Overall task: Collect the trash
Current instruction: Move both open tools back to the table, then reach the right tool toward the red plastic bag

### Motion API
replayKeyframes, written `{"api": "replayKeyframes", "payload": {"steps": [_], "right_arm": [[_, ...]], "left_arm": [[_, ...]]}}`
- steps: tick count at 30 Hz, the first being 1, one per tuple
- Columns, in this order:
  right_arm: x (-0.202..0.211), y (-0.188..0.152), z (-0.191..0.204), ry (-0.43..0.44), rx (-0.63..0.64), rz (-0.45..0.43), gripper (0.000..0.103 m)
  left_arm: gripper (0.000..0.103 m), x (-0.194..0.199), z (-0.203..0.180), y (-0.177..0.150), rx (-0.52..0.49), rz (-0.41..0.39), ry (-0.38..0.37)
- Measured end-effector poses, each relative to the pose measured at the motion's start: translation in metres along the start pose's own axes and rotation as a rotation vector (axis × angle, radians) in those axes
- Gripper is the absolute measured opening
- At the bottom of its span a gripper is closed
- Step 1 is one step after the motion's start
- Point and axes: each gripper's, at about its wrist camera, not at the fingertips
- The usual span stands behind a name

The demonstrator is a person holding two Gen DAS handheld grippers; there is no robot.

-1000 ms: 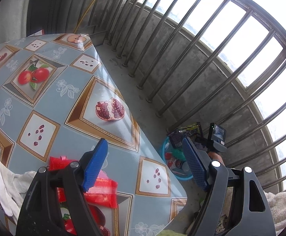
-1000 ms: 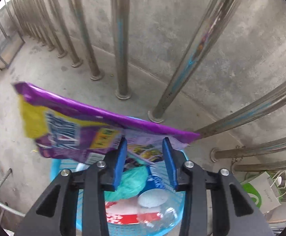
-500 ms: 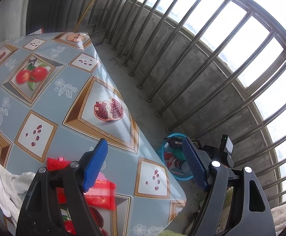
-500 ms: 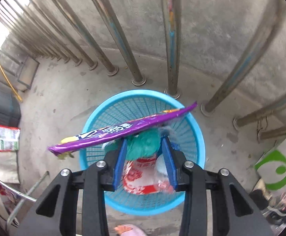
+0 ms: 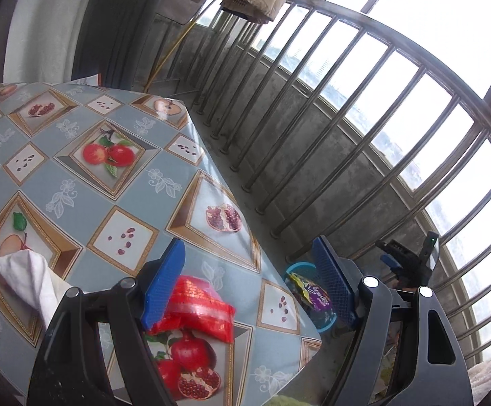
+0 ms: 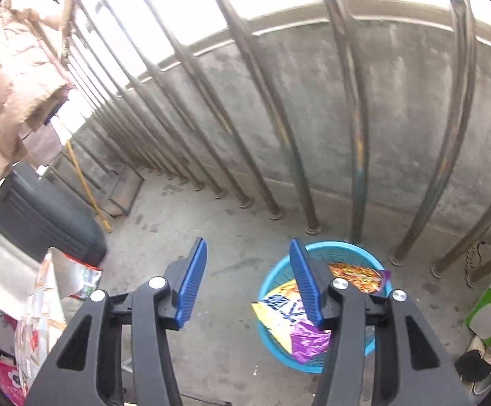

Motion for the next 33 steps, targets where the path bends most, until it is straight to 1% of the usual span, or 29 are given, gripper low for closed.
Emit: {"api": "replayKeyframes", "payload": {"steps": [3, 6, 10, 13, 15, 19, 21, 23, 26, 29, 33], "right_arm": [[0.012, -0.01, 0.044, 0.133, 0.083, 0.05, 0.053], [0.013, -0.03, 0.09, 0.267, 0.177, 0.159, 0.054], [0.017, -0.078, 0.153, 0.415, 0.313, 0.328, 0.054], [0.022, -0.117, 0.19, 0.505, 0.411, 0.444, 0.054], [0.027, -0.144, 0.212, 0.546, 0.479, 0.51, 0.054], [0.042, -0.191, 0.238, 0.587, 0.646, 0.568, 0.054], [0.046, -0.208, 0.247, 0.611, 0.706, 0.602, 0.058], [0.049, -0.223, 0.251, 0.612, 0.767, 0.62, 0.061], [0.049, -0.239, 0.256, 0.602, 0.86, 0.643, 0.062], [0.047, -0.25, 0.259, 0.581, 0.931, 0.646, 0.062], [0.045, -0.258, 0.261, 0.57, 0.974, 0.64, 0.062]], "left_arm": [[0.073, 0.027, 0.016, -0.012, 0.012, -0.035, 0.052], [0.073, 0.049, 0.03, -0.025, 0.025, -0.053, 0.113], [0.073, 0.07, 0.045, -0.042, 0.066, -0.059, 0.167], [0.073, 0.075, 0.056, -0.052, 0.095, -0.048, 0.199], [0.073, 0.073, 0.063, -0.057, 0.123, -0.037, 0.21], [0.073, 0.063, 0.076, -0.064, 0.149, -0.007, 0.246], [0.073, 0.057, 0.081, -0.067, 0.148, 0.013, 0.27], [0.073, 0.051, 0.084, -0.068, 0.143, 0.028, 0.283], [0.069, 0.041, 0.089, -0.068, 0.132, 0.051, 0.307], [0.062, 0.032, 0.094, -0.068, 0.129, 0.075, 0.332], [0.048, 0.024, 0.097, -0.069, 0.118, 0.094, 0.344]]}}
Point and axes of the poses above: each gripper's, at about its wrist camera, not at the fingertips, and x roughly against the way its jaws point, z to its left, y to its top, and after that the axes turned 7 degrees about -x, right-handed
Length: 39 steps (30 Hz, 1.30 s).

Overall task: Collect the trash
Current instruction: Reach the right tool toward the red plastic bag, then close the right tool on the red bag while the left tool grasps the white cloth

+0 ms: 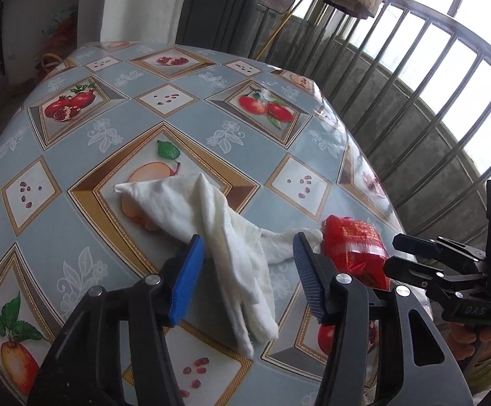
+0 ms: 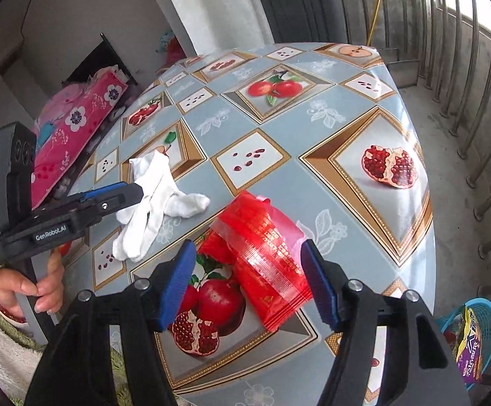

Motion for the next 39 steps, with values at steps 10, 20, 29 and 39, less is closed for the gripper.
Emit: {"api": "replayKeyframes", "payload": {"steps": [10, 20, 29, 39], "right_arm": [[-0.01, 0.004, -0.003, -0.024, -0.02, 0.016, 0.05], [-0.003, 0.007, -0.005, -0.026, -0.038, -0.002, 0.045], [-0.002, 0.009, -0.014, -0.004, -0.085, 0.002, 0.047], [-0.019, -0.003, -0.009, -0.021, -0.058, 0.064, 0.058]], "left_arm": [[0.017, -0.009, -0.003, -0.002, -0.027, 0.033, 0.021], [0.006, -0.001, -0.018, -0.007, -0.125, 0.044, -0.001], [0.005, 0.012, -0.027, -0.023, -0.207, 0.089, -0.05], [0.005, -0.003, -0.041, -0.024, -0.233, 0.094, -0.012]]}}
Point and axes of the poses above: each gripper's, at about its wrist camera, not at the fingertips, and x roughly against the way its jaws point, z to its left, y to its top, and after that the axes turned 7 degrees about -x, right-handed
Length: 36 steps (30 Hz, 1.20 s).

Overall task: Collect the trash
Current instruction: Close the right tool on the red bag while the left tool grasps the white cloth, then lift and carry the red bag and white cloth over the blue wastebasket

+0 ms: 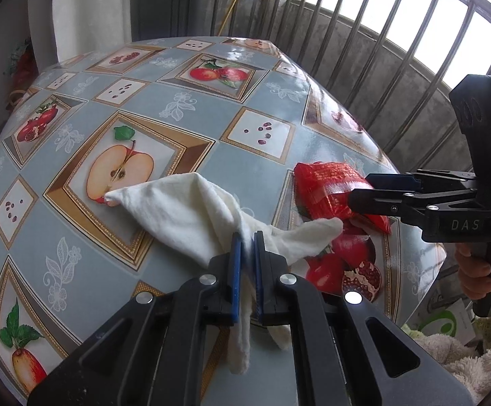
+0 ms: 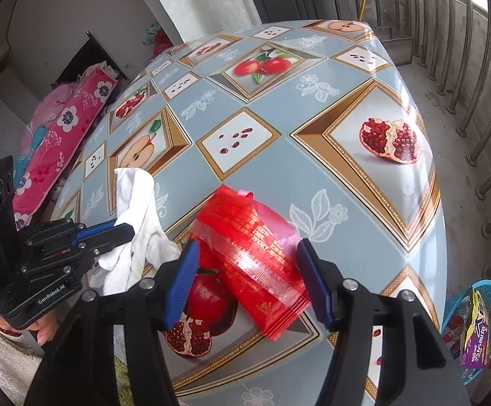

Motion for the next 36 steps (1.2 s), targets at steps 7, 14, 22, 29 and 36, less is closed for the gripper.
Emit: {"api": "replayKeyframes", "payload": {"steps": [7, 14, 22, 29, 36], "right_arm": [[-0.003, -0.002, 0.005, -0.055, 0.042, 0.0, 0.055], [-0.004, -0.002, 0.008, -0.076, 0.053, 0.005, 0.041], [0.004, 0.0, 0.003, -0.026, 0.011, -0.001, 0.027], [0.016, 0.002, -0.001, 0.016, -0.022, -0.029, 0.021], [0.038, 0.004, -0.009, 0.058, -0.074, -0.088, 0.02]], "left_arm": [[0.005, -0.003, -0.005, 0.001, -0.033, 0.0, 0.031], [0.005, -0.004, -0.009, 0.002, -0.043, -0.003, 0.049], [0.005, -0.003, -0.011, 0.003, -0.056, -0.01, 0.062], [0.005, 0.003, -0.015, 0.005, -0.061, -0.027, 0.067], [0.005, 0.016, -0.02, 0.014, -0.056, -0.079, 0.033]]}}
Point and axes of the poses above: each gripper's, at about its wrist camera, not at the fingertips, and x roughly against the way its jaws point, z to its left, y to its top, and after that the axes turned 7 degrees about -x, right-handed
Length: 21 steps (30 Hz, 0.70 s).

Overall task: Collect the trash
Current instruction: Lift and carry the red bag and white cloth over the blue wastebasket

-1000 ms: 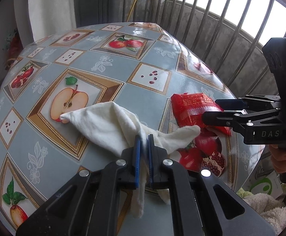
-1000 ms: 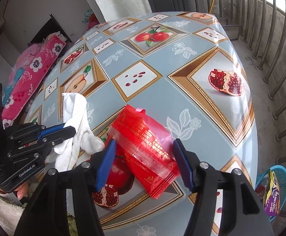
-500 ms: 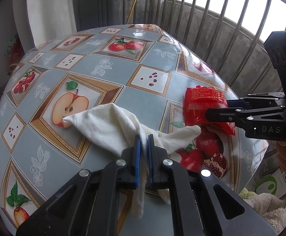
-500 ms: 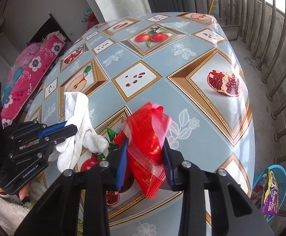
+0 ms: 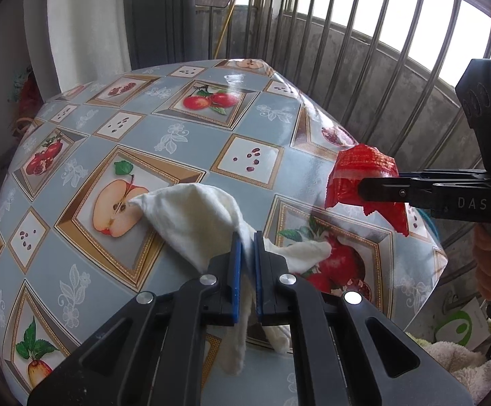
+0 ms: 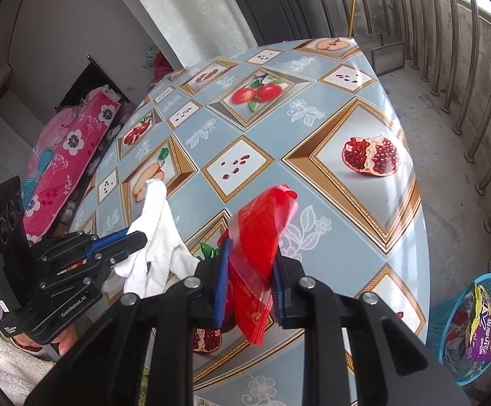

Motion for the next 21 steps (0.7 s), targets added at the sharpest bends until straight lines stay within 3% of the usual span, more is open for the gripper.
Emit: {"api": "replayKeyframes", "payload": {"steps": [4, 8, 13, 17, 21], "right_arm": [[0.033, 0.006, -0.017, 0.023, -0.072, -0.083, 0.02], [0.089, 0.005, -0.055, 0.013, -0.195, -0.23, 0.02], [0.167, -0.022, -0.122, -0.117, -0.405, -0.434, 0.02], [0.207, -0.056, -0.178, -0.218, -0.611, -0.505, 0.021], [0.224, -0.092, -0.232, -0.298, -0.811, -0.526, 0.021]], "left_arm": [[0.005, 0.009, -0.009, 0.022, -0.019, -0.063, -0.057], [0.005, 0.014, -0.032, 0.052, -0.073, -0.12, -0.15], [0.005, 0.003, -0.08, 0.093, -0.16, -0.146, -0.344], [0.005, -0.028, -0.127, 0.114, -0.224, -0.086, -0.498], [0.005, -0.077, -0.18, 0.122, -0.241, 0.055, -0.619]]}}
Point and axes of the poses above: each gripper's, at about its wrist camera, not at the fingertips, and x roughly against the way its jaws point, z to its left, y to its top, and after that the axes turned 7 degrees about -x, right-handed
